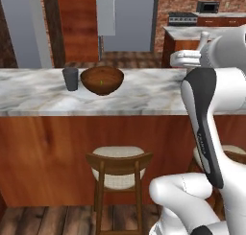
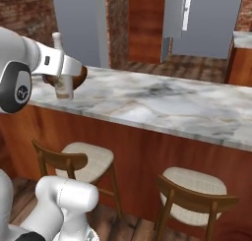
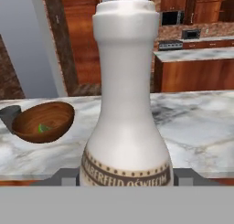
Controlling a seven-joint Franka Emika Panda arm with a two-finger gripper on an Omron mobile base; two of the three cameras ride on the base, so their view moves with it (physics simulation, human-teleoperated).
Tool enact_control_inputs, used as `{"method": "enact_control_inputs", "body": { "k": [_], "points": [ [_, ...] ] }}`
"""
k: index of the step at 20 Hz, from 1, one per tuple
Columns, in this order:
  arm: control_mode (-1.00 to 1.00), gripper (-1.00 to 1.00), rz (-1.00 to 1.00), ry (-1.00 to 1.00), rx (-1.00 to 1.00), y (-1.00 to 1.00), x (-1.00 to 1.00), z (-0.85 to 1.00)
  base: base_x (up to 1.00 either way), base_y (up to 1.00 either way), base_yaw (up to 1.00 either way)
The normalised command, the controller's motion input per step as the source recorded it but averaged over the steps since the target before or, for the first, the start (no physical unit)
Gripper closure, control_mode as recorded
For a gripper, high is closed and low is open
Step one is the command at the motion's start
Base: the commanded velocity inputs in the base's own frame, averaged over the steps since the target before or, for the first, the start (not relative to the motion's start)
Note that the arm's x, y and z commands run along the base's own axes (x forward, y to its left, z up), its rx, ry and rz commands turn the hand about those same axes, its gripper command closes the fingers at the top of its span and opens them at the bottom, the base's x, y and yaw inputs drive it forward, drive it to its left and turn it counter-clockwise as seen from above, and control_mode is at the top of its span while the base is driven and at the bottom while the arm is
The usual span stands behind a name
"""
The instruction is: There is a bowl on the dining counter. Grab a lemon wedge from the fridge and place it in the bowl. Then get the liquor bottle and glass cup from the cabinet and place them next to the bowl.
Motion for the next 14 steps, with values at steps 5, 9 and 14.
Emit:
{"method": "enact_control_inputs", "body": {
  "k": [5,9,14],
  "points": [
    [1.0,1.0,0.0,0.0,0.0,0.0,0.0,0.0,0.84,0.26,-0.22],
    [-1.0,1.0,-0.01,0.02,0.0,0.0,0.68,0.0,0.21,0.03,-0.03],
    [-1.0,1.0,0.24,0.0,0.0,0.0,0.99,0.0,0.0,0.0,0.0]
  ]
}}
